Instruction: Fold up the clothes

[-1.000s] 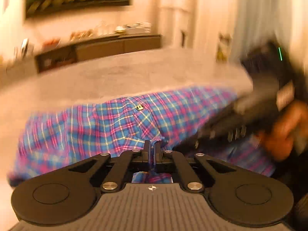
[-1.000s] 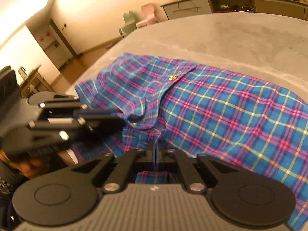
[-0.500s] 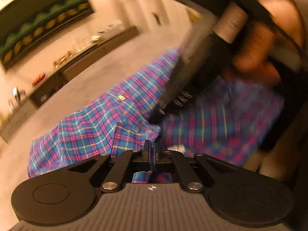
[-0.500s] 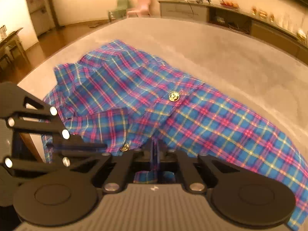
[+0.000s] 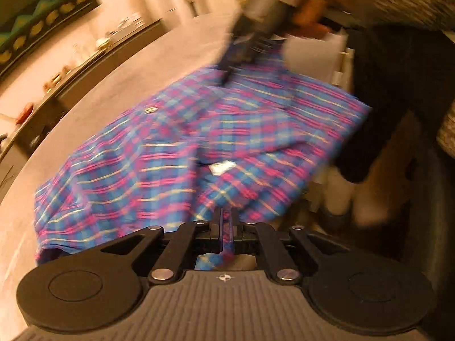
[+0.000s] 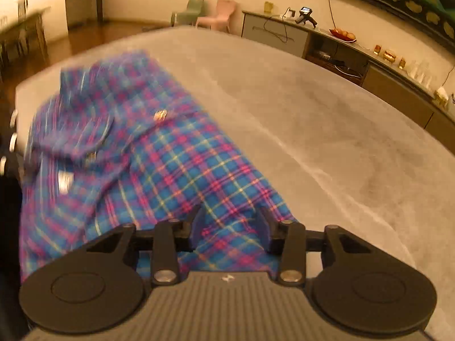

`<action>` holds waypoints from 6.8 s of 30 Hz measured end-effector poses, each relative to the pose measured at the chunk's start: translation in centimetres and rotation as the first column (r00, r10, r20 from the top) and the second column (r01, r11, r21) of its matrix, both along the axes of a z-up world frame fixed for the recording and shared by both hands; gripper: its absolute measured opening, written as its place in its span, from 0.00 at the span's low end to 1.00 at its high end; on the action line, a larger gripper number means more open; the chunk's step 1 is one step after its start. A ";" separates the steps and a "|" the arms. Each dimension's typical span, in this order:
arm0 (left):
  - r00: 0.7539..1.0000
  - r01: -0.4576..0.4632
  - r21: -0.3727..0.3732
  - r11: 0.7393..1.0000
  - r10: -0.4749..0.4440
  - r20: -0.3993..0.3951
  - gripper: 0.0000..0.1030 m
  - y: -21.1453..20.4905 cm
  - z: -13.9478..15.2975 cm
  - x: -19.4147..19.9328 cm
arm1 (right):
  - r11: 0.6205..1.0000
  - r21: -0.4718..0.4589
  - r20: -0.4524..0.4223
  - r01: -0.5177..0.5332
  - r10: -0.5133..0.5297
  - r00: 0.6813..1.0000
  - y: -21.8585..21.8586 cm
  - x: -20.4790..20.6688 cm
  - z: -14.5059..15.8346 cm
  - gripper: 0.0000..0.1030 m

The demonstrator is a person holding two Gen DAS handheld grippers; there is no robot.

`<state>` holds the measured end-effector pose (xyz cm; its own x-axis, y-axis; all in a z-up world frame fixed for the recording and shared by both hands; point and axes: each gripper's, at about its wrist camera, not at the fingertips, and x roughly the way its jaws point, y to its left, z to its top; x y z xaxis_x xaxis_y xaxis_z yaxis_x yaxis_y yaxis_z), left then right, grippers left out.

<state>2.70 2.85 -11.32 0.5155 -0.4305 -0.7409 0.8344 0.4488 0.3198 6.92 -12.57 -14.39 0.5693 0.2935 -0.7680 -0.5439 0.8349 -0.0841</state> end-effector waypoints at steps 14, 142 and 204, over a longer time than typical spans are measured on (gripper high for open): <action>0.785 -0.551 -0.320 0.771 0.608 0.115 0.02 8.5 8.7 9.6 | 0.982 0.165 0.034 -0.090 0.086 0.996 8.4 -3.7 5.2 0.37; 0.757 -0.651 -0.186 0.736 0.649 -0.083 0.06 -5.3 -2.2 20.0 | 0.919 0.112 -0.008 0.378 -0.380 0.925 2.9 19.9 -7.8 0.51; 0.654 -0.733 -0.301 0.611 0.754 -0.062 0.96 -9.1 7.6 7.8 | 0.880 0.205 0.030 0.429 -0.444 0.895 3.8 9.4 -3.5 0.66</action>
